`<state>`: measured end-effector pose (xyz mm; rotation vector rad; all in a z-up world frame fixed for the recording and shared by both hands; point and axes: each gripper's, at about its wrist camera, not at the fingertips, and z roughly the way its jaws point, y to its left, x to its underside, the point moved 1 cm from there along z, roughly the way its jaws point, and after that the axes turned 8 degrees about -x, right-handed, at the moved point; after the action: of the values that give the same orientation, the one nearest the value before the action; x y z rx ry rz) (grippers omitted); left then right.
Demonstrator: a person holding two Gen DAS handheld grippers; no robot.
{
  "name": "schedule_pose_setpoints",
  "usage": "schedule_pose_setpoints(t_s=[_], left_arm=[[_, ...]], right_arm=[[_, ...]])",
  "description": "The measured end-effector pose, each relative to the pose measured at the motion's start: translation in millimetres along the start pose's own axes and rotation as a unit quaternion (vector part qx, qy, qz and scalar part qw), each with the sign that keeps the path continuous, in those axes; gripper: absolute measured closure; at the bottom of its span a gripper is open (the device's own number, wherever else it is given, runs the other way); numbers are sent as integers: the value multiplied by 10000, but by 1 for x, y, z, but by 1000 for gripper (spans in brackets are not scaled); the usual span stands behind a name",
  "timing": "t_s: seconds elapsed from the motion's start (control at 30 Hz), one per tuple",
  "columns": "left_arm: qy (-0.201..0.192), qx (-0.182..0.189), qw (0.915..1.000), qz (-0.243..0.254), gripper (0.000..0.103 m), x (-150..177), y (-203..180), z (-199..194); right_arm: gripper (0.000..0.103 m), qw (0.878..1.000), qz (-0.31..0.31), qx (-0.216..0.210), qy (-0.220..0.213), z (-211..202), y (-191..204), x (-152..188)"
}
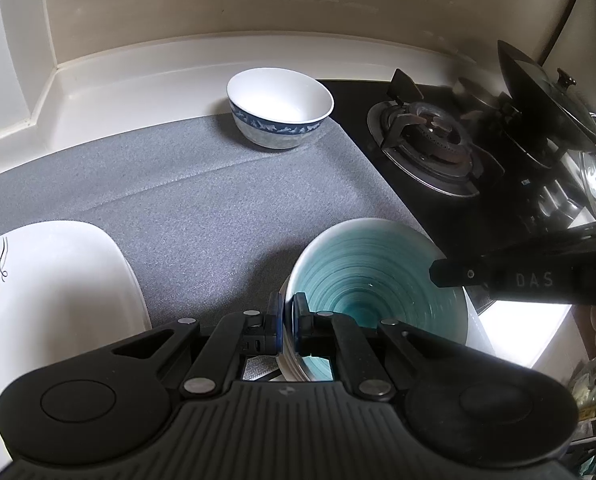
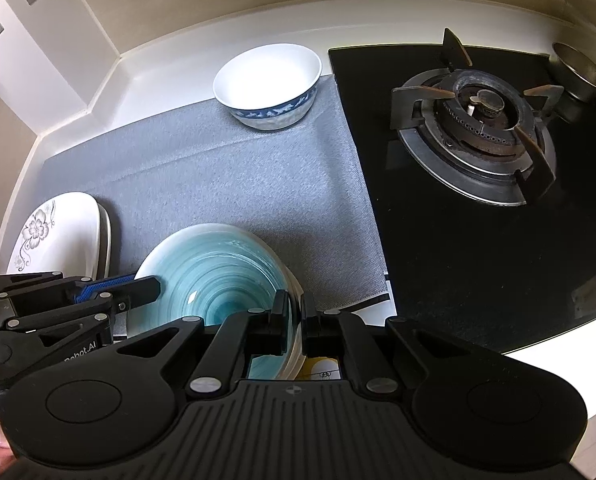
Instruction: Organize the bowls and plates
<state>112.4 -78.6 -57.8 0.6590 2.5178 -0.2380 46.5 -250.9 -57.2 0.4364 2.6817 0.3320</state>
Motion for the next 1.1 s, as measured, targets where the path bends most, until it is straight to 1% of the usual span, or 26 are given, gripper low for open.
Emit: schedule_pose_setpoints(t_s=[0.1, 0.17, 0.23, 0.3, 0.37, 0.43, 0.5, 0.6, 0.67, 0.73, 0.83, 0.9, 1.1], left_arm=[[15, 55, 9999, -109, 99, 1, 2, 0], [-20, 130, 9996, -234, 98, 2, 6, -3], [-107, 123, 9995, -274, 95, 4, 6, -7], [-227, 101, 9991, -330, 89, 5, 7, -13], [-356, 48, 9985, -405, 88, 4, 8, -20], [-445, -3, 9977, -511, 88, 4, 9, -24], [-497, -62, 9966, -660, 88, 4, 10, -27], [-564, -207, 9948, -817, 88, 5, 7, -33], [-614, -295, 9940, -851, 88, 6, 3, -40], [-683, -398, 9933, -837, 88, 9, -4, -48], [-774, -574, 9918, -841, 88, 14, -14, -59], [-829, -701, 9900, -899, 88, 19, -20, -66], [-914, -1123, 9829, -1138, 88, 40, -30, -87]], right_arm=[[96, 10000, -18, 7, 1, 1, 0, 0], [95, 10000, 56, -30, -4, 1, -1, 0], [95, 9998, 184, -76, -29, -1, -4, 1], [94, 9996, 239, -148, -85, -3, -7, 1], [93, 9992, 246, -227, -196, -9, -10, 1], [93, 9988, 192, -220, -389, -16, -12, -1], [93, 9976, 156, -336, -581, -24, -17, -7], [92, 9935, 220, -614, -936, -32, -29, -23], [87, 9904, 313, -756, -1117, -31, -39, -37], [81, 9872, 455, -939, -1205, -25, -49, -54], [79, 9855, 577, -1134, -1124, -7, -58, -80], [75, 9845, 554, -1256, -1089, 5, -61, -95], [75, 9853, 724, -1301, -832, 52, -69, -131]])
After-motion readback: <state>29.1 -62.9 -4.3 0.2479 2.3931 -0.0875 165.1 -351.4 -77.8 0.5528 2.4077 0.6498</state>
